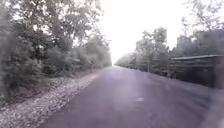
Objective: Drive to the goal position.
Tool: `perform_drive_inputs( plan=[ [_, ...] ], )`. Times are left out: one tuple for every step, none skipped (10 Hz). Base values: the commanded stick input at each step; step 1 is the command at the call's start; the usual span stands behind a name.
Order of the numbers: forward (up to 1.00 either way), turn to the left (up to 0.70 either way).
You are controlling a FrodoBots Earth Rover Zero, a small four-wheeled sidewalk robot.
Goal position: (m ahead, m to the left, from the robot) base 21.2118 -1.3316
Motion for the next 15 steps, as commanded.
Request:
perform_drive_inputs(
  plan=[
    [1.00, 0.00],
    [1.00, 0.00],
    [1.00, 0.00],
    [1.00, 0.00],
    [1.00, 0.00],
    [1.00, 0.00],
    [1.00, 0.00],
    [1.00, 0.00],
    [1.00, 0.00],
    [1.00, 0.00],
    [1.00, 0.00],
    [1.00, 0.00],
    [1.00, 0.00],
    [1.00, 0.00],
    [1.00, 0.00]
  ],
)
